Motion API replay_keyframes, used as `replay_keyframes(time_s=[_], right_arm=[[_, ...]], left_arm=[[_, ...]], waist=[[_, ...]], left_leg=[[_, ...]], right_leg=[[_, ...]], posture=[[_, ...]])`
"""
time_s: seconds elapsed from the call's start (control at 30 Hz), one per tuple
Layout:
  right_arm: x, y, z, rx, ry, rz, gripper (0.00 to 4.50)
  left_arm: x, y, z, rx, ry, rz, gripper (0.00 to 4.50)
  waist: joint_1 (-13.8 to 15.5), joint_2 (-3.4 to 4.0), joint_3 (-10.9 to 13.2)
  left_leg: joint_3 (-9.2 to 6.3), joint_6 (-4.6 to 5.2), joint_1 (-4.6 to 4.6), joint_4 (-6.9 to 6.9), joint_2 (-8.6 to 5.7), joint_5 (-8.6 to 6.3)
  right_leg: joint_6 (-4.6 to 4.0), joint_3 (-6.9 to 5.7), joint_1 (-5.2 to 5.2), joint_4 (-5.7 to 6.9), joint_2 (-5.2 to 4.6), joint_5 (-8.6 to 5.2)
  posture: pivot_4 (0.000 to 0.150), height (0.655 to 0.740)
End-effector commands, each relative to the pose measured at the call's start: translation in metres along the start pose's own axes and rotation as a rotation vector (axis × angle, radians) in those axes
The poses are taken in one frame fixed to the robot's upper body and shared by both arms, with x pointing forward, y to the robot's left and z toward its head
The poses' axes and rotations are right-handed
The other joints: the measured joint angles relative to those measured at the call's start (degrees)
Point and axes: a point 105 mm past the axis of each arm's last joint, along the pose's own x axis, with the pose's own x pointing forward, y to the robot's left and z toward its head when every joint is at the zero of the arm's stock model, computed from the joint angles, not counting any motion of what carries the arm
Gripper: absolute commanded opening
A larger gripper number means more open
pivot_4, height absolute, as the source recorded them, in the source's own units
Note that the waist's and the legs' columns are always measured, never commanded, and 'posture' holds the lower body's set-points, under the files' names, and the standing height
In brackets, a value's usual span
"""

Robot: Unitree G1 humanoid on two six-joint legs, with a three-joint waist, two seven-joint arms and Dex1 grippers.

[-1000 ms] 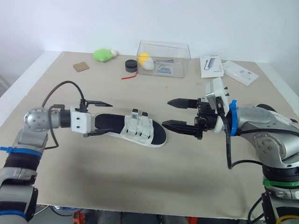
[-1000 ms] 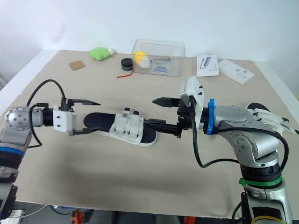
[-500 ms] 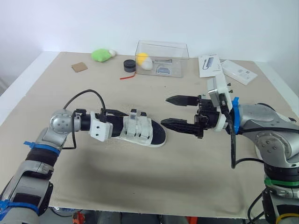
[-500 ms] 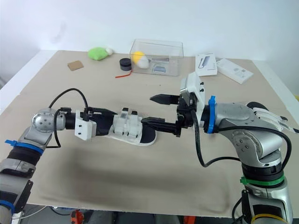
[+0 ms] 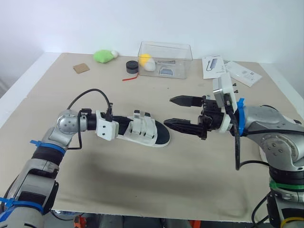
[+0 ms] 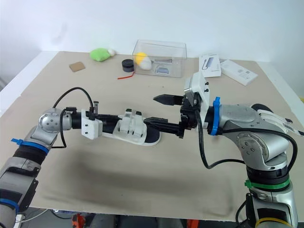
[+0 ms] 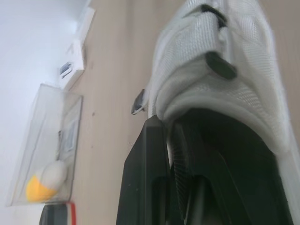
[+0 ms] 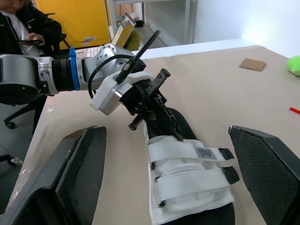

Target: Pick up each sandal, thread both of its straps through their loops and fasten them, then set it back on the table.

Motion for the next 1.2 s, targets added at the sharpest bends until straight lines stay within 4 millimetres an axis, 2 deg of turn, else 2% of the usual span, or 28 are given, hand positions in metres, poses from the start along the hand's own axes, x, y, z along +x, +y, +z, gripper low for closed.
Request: replay_keyframes(time_s=[0.03,0.13,0.2,0.27,0.33,0.4,0.5,0.7,0.83,1.0,1.03,1.07,1.13,1.2], right_arm=[[0.006,-0.004,0.012,-0.046,-0.063,-0.047,4.50],[0.013,-0.013,0.009,-0.043,-0.081,-0.098,4.50],[0.020,-0.017,0.005,-0.051,-0.081,-0.118,4.50],[0.026,-0.016,0.002,-0.048,-0.083,-0.110,4.50],[0.030,-0.014,0.002,-0.047,-0.089,-0.093,4.50],[0.034,-0.012,0.001,-0.047,-0.090,-0.080,4.50],[0.039,-0.011,0.001,-0.051,-0.091,-0.059,4.50],[0.042,-0.012,0.004,-0.055,-0.102,-0.044,4.50],[0.041,-0.012,0.003,-0.053,-0.099,-0.043,4.50],[0.039,-0.012,0.000,-0.048,-0.090,-0.041,4.50],[0.037,-0.014,-0.001,-0.046,-0.086,-0.047,4.50],[0.035,-0.017,-0.004,-0.042,-0.082,-0.060,4.50],[0.029,-0.026,-0.012,-0.020,-0.069,-0.110,4.50],[0.020,-0.040,-0.023,0.017,-0.057,-0.181,4.50]], left_arm=[[-0.043,0.051,-0.035,-0.039,0.240,0.259,0.12],[-0.071,0.068,-0.060,-0.072,0.429,0.378,0.12],[-0.098,0.086,-0.079,-0.124,0.588,0.533,0.12],[-0.128,0.093,-0.099,-0.183,0.768,0.662,0.12],[-0.153,0.095,-0.111,-0.238,0.891,0.762,0.12],[-0.166,0.091,-0.119,-0.266,0.981,0.801,0.12],[-0.173,0.082,-0.126,-0.293,1.060,0.831,0.12],[-0.165,0.059,-0.136,-0.342,1.128,0.732,0.12],[-0.168,0.053,-0.137,-0.310,1.170,0.682,1.44],[-0.167,0.052,-0.132,-0.272,1.166,0.621,3.68],[-0.165,0.053,-0.129,-0.282,1.146,0.612,3.92],[-0.165,0.055,-0.125,-0.293,1.125,0.613,4.46],[-0.168,0.061,-0.115,-0.331,1.065,0.640,4.46],[-0.168,0.065,-0.104,-0.458,0.955,0.704,4.46]], waist=[[-0.5,0.00,0.0],[-1.1,0.01,0.0],[-1.2,0.01,0.0],[-1.2,-0.01,0.0],[-1.2,-0.03,0.0],[-1.4,-0.04,0.0],[-1.4,-0.05,0.0],[-1.0,-0.12,0.0],[-1.0,-0.12,0.0],[-1.1,-0.12,0.0],[-1.1,-0.12,0.0],[-1.1,-0.12,0.0],[-1.2,-0.13,0.0],[-1.1,-0.14,0.0]], left_leg=[[0.00,0.00,0.00,0.00,0.00,0.00],[0.00,0.00,0.00,-0.02,0.02,0.00],[0.00,0.00,-0.02,-0.05,0.01,0.00],[-0.01,0.00,-0.09,-0.04,0.01,0.00],[-0.01,0.00,-0.13,-0.04,0.00,0.00],[-0.01,-0.01,-0.15,-0.08,0.00,-0.01],[-0.02,-0.01,-0.16,-0.20,0.00,-0.01],[-0.02,-0.03,-0.20,-0.22,0.00,0.01],[-0.02,-0.03,-0.20,-0.22,0.00,0.01],[-0.02,-0.03,-0.20,-0.22,0.00,0.01],[-0.02,-0.03,-0.20,-0.22,0.00,0.01],[-0.02,-0.04,-0.20,-0.22,0.00,0.01],[-0.02,-0.04,-0.21,-0.22,0.00,0.01],[-0.02,-0.04,-0.21,-0.23,0.00,0.01]], right_leg=[[0.00,0.00,-0.03,0.01,0.00,0.00],[0.00,0.01,-0.11,0.10,0.04,0.00],[0.01,0.01,-0.10,0.10,0.04,-0.03],[0.03,0.01,-0.13,0.09,0.04,-0.04],[0.05,0.00,-0.14,0.08,0.02,-0.05],[0.05,0.00,-0.19,0.08,0.03,-0.07],[0.01,-0.01,-0.26,0.09,0.03,-0.09],[-0.02,-0.03,-0.29,0.09,0.03,-0.07],[-0.03,-0.03,-0.33,0.11,0.04,-0.07],[-0.03,-0.03,-0.33,0.12,0.04,-0.06],[-0.03,-0.03,-0.33,0.12,0.03,-0.06],[-0.04,-0.03,-0.33,0.12,0.03,-0.06],[-0.04,-0.03,-0.33,0.12,0.03,-0.07],[-0.06,-0.03,-0.33,0.12,0.02,-0.07]], posture=[[0.150,0.7400],[0.150,0.7400],[0.150,0.7400],[0.150,0.7400],[0.150,0.7400],[0.150,0.7400],[0.150,0.7400],[0.150,0.7400],[0.150,0.7400],[0.150,0.7400],[0.150,0.7400],[0.150,0.7400],[0.150,0.7400],[0.150,0.7400]])
